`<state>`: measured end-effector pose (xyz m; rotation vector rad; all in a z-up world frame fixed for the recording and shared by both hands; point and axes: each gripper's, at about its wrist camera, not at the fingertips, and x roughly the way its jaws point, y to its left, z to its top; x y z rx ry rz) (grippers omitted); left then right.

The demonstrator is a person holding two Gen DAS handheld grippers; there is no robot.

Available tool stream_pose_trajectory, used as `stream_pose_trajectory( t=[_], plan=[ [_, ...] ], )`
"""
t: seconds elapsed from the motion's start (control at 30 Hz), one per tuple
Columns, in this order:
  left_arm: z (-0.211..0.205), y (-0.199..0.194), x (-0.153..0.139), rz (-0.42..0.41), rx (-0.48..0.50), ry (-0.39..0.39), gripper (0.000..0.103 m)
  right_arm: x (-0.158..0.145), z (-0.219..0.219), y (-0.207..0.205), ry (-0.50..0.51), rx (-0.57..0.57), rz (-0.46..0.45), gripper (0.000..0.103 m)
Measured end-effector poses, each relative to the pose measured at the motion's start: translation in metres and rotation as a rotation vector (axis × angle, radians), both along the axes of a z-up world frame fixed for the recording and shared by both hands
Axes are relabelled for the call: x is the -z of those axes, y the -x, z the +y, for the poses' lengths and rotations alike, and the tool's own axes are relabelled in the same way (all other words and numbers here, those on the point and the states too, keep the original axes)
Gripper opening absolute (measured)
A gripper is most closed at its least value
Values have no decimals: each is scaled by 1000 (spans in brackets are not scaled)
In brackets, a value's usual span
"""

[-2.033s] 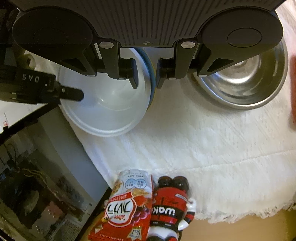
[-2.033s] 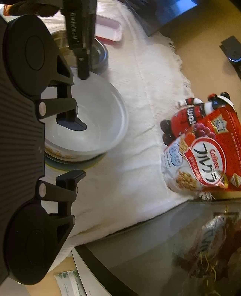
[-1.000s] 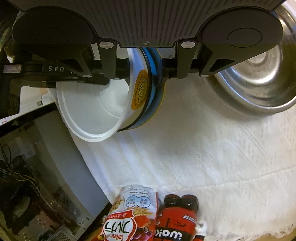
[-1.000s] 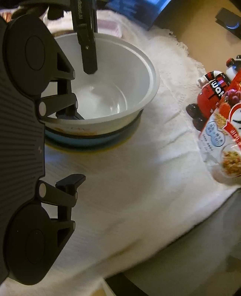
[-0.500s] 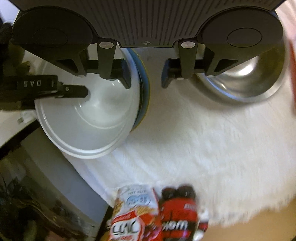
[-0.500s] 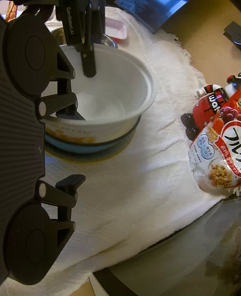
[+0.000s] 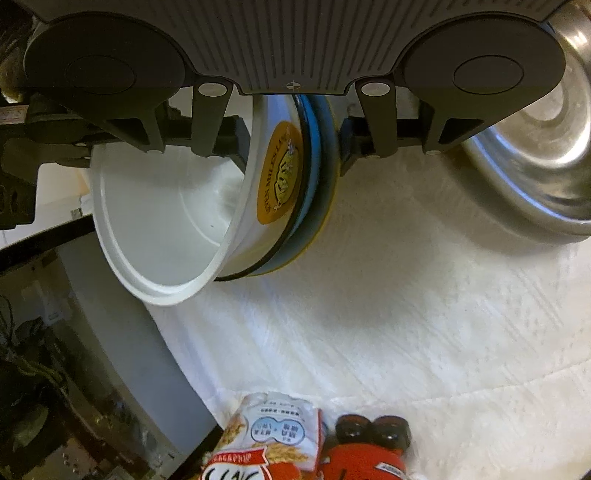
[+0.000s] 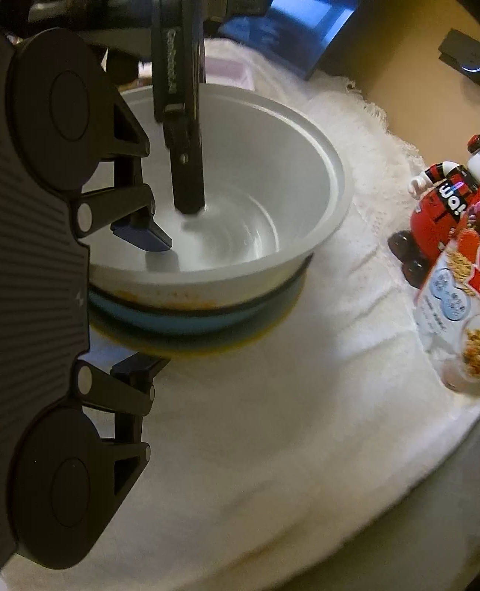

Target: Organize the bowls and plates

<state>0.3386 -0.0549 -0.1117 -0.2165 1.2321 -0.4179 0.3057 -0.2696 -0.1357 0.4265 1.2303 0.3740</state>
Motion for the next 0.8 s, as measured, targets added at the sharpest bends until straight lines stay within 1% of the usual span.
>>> stream_pose_trajectory(
  t=[0.1,0.23,0.33,0.43,0.53,0.67,0.73,0.8],
  plan=[
    [-7,2,1,-34,21,-37,51,-1,2,0,-10,0,-19,60],
    [1,2,3,-4,-51,3,50,-2,6,1,-16,-7,-27,65],
    [3,2,3,7,-79,-6,54,-5,13,2,12,-23,-37,65],
    [7,-3,-1,-3,-106,-17,54,-7,19,-4,14,-40,-33,65],
    [16,-14,-8,-23,-151,-11,54,-11,26,-15,10,-61,-51,65],
    [22,-31,-11,-45,-185,-19,54,-17,33,-37,-6,-79,-73,65],
    [25,-41,-6,-35,-203,-15,52,-16,35,-50,-8,-82,-79,65],
    [26,-47,0,-14,-218,-7,49,-12,36,-61,12,-79,-77,65]
  ],
)
